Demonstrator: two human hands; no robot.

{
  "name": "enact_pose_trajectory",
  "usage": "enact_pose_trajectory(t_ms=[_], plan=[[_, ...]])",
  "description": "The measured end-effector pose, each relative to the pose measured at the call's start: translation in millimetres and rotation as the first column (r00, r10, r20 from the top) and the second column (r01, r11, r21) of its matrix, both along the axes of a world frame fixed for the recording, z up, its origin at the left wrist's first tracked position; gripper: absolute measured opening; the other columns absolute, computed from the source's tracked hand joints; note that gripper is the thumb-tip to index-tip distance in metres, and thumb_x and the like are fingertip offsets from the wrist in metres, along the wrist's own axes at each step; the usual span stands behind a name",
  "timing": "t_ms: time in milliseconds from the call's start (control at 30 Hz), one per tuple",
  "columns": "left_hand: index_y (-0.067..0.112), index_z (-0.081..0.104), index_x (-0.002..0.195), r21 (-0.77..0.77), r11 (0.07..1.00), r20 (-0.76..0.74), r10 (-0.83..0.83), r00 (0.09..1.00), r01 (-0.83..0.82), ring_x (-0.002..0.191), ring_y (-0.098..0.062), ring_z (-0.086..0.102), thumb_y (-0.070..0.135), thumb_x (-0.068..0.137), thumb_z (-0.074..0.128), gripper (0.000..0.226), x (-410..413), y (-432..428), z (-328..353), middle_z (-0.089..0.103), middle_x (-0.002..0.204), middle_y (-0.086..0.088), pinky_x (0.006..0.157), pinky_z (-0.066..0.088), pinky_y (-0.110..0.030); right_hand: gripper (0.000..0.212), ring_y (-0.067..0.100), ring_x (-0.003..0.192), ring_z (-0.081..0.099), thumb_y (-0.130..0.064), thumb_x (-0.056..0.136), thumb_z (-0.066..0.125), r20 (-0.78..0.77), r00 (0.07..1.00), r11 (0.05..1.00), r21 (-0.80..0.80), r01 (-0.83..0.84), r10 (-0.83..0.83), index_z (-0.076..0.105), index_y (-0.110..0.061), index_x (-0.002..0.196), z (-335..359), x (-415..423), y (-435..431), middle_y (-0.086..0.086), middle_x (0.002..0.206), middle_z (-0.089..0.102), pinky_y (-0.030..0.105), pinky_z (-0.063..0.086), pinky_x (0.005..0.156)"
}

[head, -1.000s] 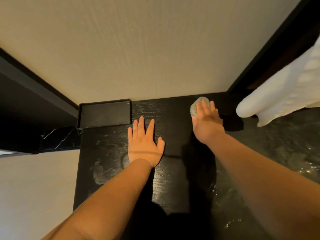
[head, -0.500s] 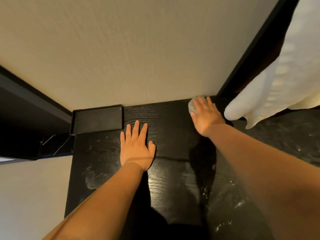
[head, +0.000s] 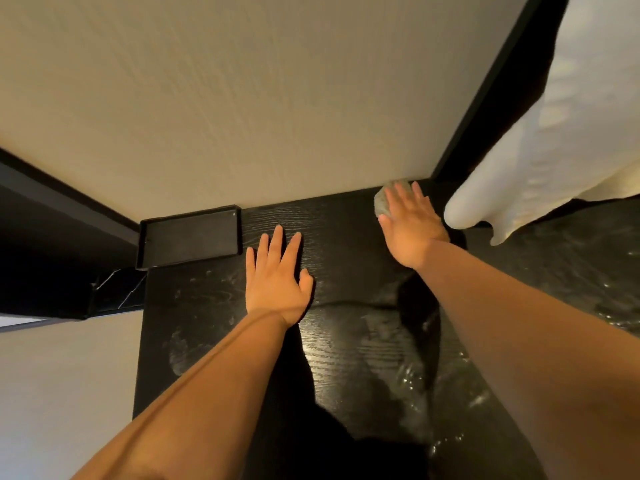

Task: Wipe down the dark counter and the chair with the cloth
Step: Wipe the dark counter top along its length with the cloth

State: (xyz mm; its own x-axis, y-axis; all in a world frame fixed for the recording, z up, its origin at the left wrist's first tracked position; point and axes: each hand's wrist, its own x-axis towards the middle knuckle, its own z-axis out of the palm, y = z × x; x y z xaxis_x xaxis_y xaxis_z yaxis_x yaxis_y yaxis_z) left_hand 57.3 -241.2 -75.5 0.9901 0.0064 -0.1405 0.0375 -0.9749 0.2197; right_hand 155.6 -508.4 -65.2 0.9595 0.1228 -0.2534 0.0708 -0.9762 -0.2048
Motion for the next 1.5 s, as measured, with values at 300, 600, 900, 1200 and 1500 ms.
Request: enact_pose_trajectory(t_ms=[300,600,900,1200,1500], plan=[[0.040,0.008,0.167,0.050,0.997,-0.046,0.061,0.997,-0.058,0.163,-0.024,-0.009,0.060,0.097,0.028,0.075,17,-14,-8,-0.004,0.177,0.004,0.130,-0.004,-0.053,0.061,0.028,0.158,-0.011,-0.043,0.109,0.020,-0.012,0.993,0.993,-0.031,0.115,-0.116,0.002,-0.025,0.164,-3,-7,16,-0.001,0.172,-0.007,0.043,-0.001,0.127],[0.040,0.010,0.167,0.045,0.998,-0.059,0.051,0.997,-0.049,0.163,-0.025,-0.008,0.061,0.097,0.025,0.075,18,-14,-3,-0.002,0.177,0.003,0.130,-0.003,-0.053,0.064,0.029,0.158,-0.009,-0.048,0.108,0.019,-0.061,0.956,0.957,-0.065,0.282,-0.286,-0.007,-0.030,0.163,-9,-14,-17,-0.005,0.171,-0.015,0.049,0.010,0.125],[0.038,0.015,0.167,0.031,0.998,-0.030,0.057,0.998,-0.056,0.163,-0.025,-0.004,0.059,0.099,0.033,0.073,17,-14,-4,0.003,0.177,0.001,0.131,-0.002,-0.054,0.062,0.023,0.156,-0.020,-0.045,0.109,0.022,-0.033,0.983,0.984,0.016,-0.178,0.179,-0.002,-0.029,0.165,-3,-52,-3,-0.007,0.171,-0.013,0.038,-0.010,0.123],[0.038,0.017,0.167,0.021,0.998,-0.013,0.057,0.998,-0.057,0.163,-0.025,-0.002,0.059,0.099,0.035,0.074,16,-14,-4,0.005,0.177,0.001,0.131,-0.001,-0.054,0.068,0.038,0.155,-0.017,-0.045,0.108,0.021,-0.142,0.987,0.996,-0.066,0.066,-0.075,-0.011,-0.022,0.163,3,-55,6,0.006,0.169,-0.022,0.050,0.002,0.127],[0.036,0.020,0.167,0.023,0.998,-0.002,0.055,0.999,-0.055,0.163,-0.025,-0.002,0.059,0.100,0.038,0.073,15,-13,-4,0.006,0.177,0.001,0.131,-0.001,-0.053,0.067,0.035,0.157,-0.010,-0.048,0.107,0.025,-0.084,0.987,0.988,-0.063,-0.140,0.135,-0.006,-0.029,0.163,0,-65,-24,0.001,0.171,-0.014,0.052,0.009,0.127]])
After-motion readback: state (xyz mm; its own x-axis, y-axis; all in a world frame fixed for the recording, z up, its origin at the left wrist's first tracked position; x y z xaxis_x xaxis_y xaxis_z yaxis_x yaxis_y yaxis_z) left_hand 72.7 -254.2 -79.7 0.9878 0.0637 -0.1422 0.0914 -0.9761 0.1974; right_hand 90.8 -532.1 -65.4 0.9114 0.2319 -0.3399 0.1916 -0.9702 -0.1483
